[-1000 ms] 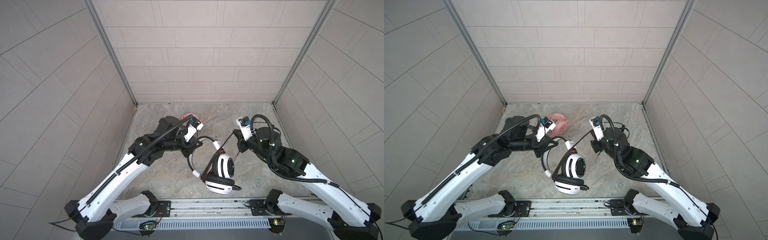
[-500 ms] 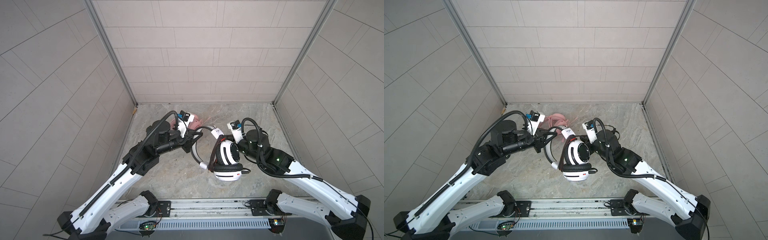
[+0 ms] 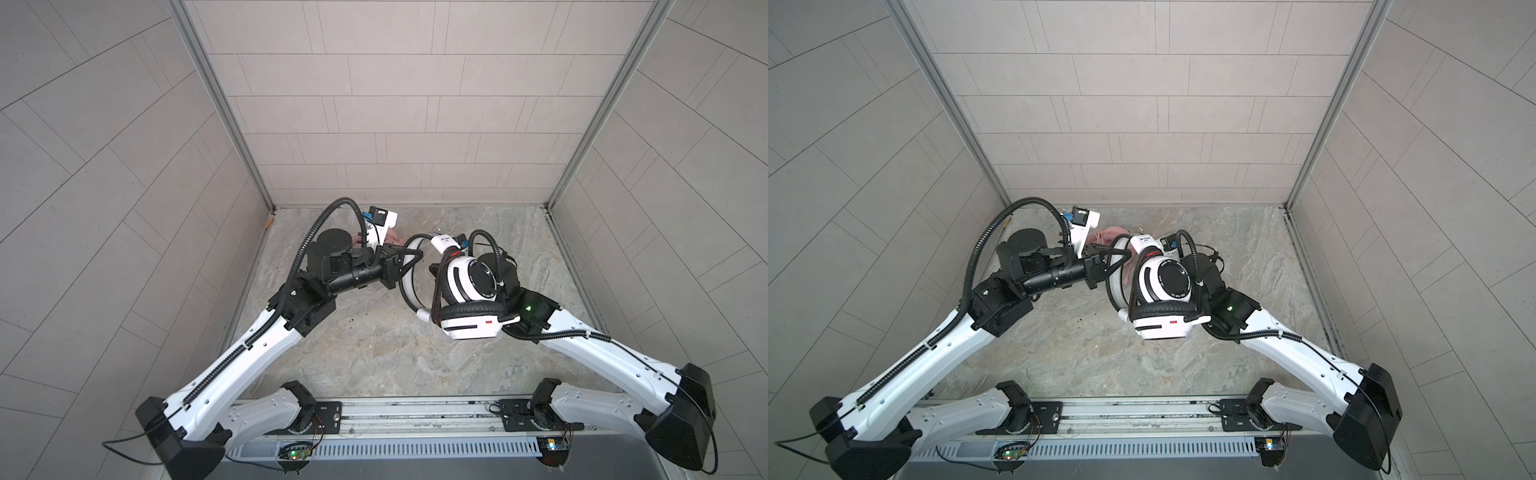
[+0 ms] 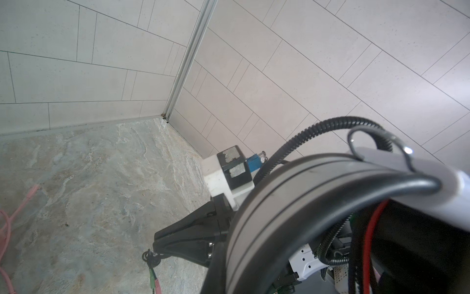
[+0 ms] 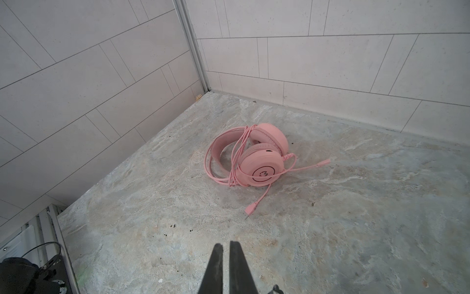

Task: Wrap the headphones
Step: 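Bring the cable back to the headset with right gripper while left lowers it, then draw the cable down and away with the right gripper while left raises the headset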

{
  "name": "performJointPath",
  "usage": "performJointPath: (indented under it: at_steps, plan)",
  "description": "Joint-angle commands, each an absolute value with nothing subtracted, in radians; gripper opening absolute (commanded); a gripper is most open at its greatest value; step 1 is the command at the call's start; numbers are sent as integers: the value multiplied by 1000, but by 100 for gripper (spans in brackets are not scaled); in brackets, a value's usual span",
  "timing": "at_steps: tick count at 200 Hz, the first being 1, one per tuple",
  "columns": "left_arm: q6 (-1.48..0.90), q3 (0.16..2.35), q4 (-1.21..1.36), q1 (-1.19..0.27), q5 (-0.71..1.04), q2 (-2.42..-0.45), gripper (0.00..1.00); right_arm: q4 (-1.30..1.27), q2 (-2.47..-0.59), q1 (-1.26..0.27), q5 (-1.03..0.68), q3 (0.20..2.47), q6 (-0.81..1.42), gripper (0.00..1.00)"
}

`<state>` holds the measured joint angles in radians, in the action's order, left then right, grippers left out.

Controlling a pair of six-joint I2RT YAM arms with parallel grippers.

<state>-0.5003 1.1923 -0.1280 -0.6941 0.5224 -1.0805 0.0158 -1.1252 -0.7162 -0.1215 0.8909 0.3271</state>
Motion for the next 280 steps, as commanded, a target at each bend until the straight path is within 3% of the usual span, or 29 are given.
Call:
performJointPath:
  at_steps: [1,70,94,126,153,195,228,280]
  plan:
    - [-568,1312,75,-695,567,-1045,0,10,-1162,-700,-138,853,363,9]
    - [-500,1441,-48,-683,430,-1059,0,-30,-1219,-693,-206,805,399,9]
    - [-488,1480,-150,-666,254,-1046,0,-57,-1224,-693,-228,773,424,9]
    - [-568,1426,-157,-660,-147,-999,0,-116,-1220,-693,-272,710,489,9]
    - [-597,1397,-193,-658,-335,-989,0,-146,-1216,-700,-302,662,542,10]
    - [-718,1188,-208,-647,-729,-921,0,-127,-1085,-720,-229,581,563,10]
    - [-833,1081,-248,-637,-910,-899,0,34,-1017,-749,-195,642,517,10]
    - [-932,1052,-354,-635,-1050,-912,0,236,-1026,-879,-93,798,413,10]
